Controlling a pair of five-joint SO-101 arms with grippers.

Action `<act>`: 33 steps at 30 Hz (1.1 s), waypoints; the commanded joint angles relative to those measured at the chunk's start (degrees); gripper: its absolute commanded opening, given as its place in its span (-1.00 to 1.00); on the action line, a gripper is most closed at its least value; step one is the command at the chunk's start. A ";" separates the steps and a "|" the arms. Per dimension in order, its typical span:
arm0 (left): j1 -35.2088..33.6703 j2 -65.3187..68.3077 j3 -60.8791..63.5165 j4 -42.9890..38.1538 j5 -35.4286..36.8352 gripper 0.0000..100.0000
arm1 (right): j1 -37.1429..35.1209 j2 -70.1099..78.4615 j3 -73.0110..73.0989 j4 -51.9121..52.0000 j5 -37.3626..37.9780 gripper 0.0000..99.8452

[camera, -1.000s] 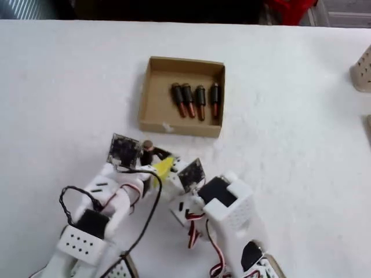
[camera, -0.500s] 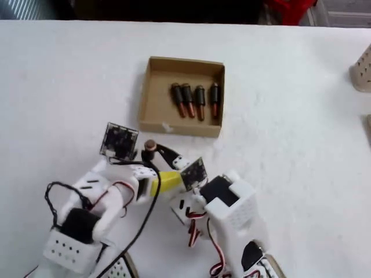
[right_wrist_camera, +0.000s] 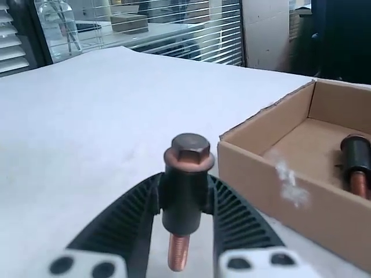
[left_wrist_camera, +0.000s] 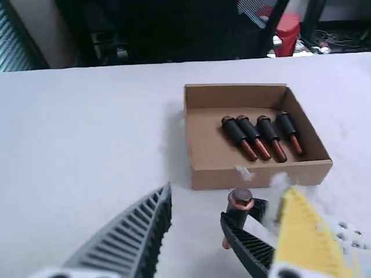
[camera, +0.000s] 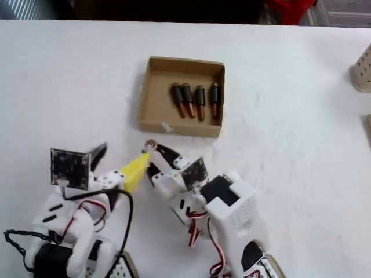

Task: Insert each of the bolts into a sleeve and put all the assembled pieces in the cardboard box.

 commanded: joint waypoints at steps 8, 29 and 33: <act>-10.68 -2.77 5.19 -2.02 0.18 -0.90 | 0.40 -3.03 -0.26 -0.13 0.26 -0.97; -17.98 -2.86 29.10 -11.78 -7.91 -0.95 | 0.57 -11.30 5.71 -0.13 0.26 -0.97; -17.98 -2.86 29.01 -7.74 -11.52 -0.95 | 3.30 -15.69 6.68 2.07 -0.35 -0.97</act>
